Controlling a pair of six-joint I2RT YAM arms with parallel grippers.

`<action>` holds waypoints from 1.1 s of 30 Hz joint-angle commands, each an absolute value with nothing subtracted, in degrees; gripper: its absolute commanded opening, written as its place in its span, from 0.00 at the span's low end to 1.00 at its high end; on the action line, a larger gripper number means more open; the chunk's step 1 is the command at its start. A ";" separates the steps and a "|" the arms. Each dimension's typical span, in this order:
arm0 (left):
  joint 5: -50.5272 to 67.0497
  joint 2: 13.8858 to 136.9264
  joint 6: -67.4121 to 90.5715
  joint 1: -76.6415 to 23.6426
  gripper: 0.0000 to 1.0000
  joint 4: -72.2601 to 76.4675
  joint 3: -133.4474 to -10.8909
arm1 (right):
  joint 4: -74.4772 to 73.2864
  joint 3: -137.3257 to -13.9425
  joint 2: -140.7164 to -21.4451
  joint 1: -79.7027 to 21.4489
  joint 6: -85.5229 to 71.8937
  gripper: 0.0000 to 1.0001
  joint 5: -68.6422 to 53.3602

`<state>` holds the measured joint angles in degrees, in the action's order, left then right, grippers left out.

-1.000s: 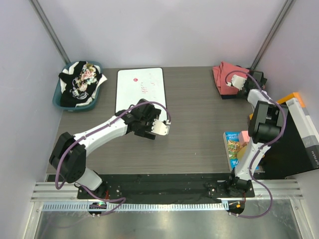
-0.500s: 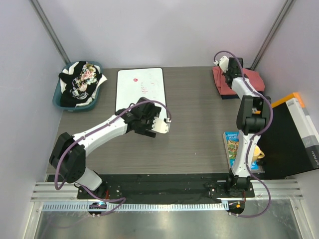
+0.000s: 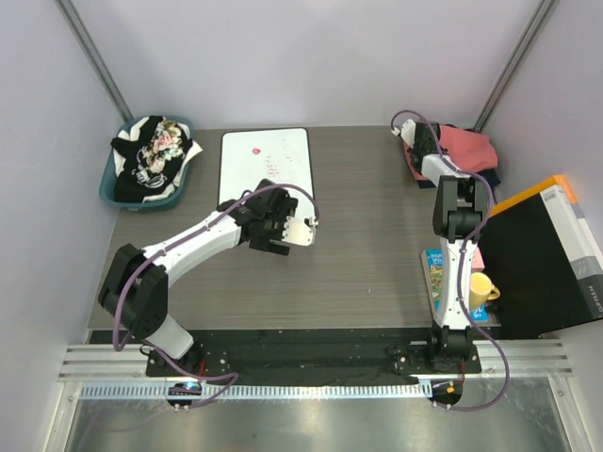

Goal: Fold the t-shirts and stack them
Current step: Put the neatly folded tshirt into the corner of the board with the right arm

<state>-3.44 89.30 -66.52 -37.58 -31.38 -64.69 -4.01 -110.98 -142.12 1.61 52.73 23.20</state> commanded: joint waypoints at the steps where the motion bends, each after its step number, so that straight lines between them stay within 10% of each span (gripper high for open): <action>1: -3.08 90.96 -67.76 -37.00 1.00 -31.99 -68.90 | -2.38 -104.95 -137.20 -3.25 51.86 0.01 18.63; 33: -1.58 91.93 -68.73 -36.83 1.00 -32.08 -72.25 | 13.72 -87.90 -122.87 3.85 57.83 0.01 37.44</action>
<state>-2.35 92.79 -68.01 -36.99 -31.64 -69.63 12.12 -92.16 -124.11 0.16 55.27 33.74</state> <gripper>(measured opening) 0.996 0.017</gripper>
